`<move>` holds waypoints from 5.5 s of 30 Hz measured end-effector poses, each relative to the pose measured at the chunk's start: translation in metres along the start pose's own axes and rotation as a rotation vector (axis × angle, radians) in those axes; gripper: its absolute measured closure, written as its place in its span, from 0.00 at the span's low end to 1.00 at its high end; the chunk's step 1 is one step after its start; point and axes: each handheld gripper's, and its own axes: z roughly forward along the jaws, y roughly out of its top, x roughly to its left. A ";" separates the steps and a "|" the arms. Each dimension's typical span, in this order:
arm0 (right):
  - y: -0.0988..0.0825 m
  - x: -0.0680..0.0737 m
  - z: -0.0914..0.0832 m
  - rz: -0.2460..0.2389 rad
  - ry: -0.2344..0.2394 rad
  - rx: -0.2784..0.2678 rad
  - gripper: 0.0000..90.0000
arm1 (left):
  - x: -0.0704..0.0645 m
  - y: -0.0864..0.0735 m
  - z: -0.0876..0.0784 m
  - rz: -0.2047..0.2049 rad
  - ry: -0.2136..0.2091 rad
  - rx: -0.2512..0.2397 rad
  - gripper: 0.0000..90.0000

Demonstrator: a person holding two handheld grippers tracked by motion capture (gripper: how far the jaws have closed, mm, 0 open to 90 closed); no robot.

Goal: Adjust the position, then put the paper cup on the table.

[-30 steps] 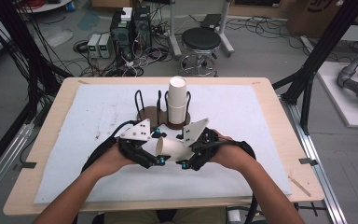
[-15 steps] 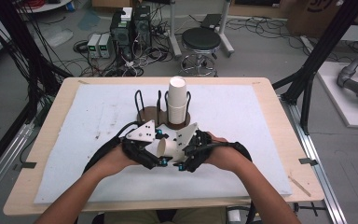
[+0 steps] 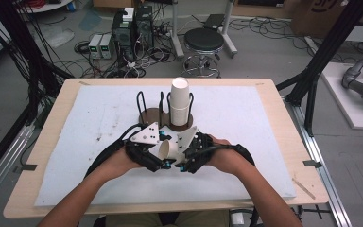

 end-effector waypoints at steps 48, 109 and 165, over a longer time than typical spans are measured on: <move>-0.103 0.015 -0.012 0.315 -0.169 -0.407 0.35 | 0.016 -0.093 -0.064 -0.359 0.273 -0.508 0.19; -0.181 0.003 -0.043 0.677 -0.541 -0.612 0.34 | 0.021 -0.128 -0.067 -0.365 0.364 -0.495 0.19; -0.212 -0.042 -0.006 0.894 -0.495 -0.210 0.35 | 0.019 -0.130 -0.062 -0.369 0.348 -0.451 0.19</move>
